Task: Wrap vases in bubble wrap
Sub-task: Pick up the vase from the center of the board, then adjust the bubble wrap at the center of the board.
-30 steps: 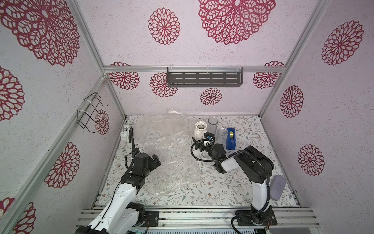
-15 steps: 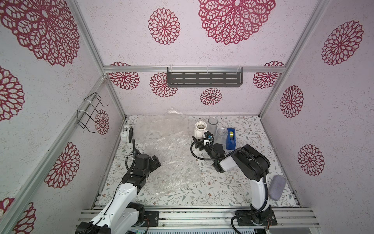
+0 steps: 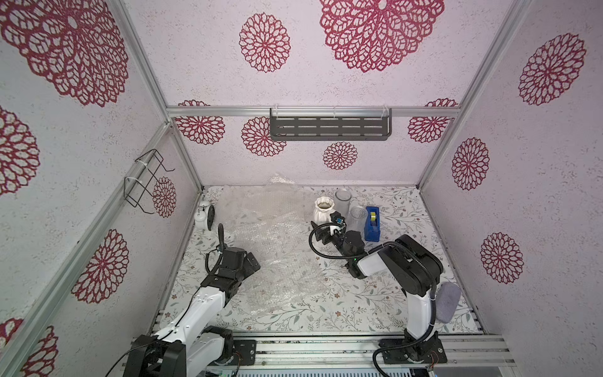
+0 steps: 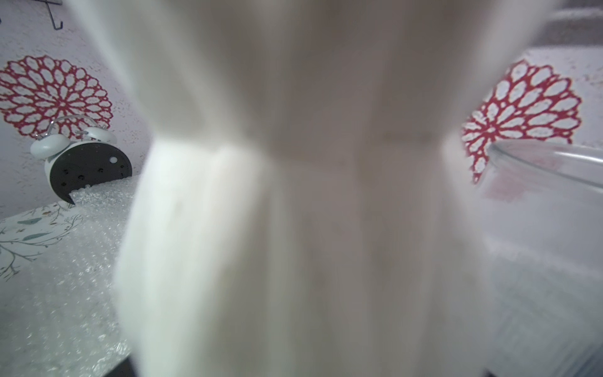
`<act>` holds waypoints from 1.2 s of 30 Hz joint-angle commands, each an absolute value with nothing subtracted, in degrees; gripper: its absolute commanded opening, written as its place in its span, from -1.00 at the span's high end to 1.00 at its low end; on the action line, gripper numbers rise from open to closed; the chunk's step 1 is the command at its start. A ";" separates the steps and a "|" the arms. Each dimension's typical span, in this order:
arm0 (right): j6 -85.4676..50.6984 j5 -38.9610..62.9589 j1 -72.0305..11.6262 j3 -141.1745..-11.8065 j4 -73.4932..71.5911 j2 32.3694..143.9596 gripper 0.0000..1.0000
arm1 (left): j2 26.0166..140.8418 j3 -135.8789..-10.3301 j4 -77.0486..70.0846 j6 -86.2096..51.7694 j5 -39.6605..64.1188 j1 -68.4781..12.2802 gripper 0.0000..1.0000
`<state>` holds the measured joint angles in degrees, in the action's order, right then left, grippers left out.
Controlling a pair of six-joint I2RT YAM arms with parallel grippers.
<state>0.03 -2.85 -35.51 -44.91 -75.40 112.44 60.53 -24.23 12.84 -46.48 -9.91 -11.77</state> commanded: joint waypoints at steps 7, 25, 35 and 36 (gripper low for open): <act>3.25 -1.68 -37.05 -42.49 -74.11 98.00 -0.15 | 66.13 -26.87 11.14 -45.96 -8.55 -11.82 -0.92; 24.00 -11.72 -48.74 -34.64 -43.98 75.81 -0.10 | 96.72 -48.02 2.80 -40.58 8.47 -10.20 -0.72; 27.86 -14.42 -55.18 -39.52 -29.38 76.33 -0.09 | 89.76 -49.55 8.99 -40.98 7.17 -9.75 -0.76; 27.98 -14.43 -55.82 -40.56 -27.46 76.82 -0.09 | 86.92 -47.69 9.37 -41.23 6.49 -9.23 -0.79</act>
<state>25.65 -12.10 -54.11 -35.20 -25.91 78.32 92.90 -50.76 6.17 -41.78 8.25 -10.22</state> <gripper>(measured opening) 0.850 0.891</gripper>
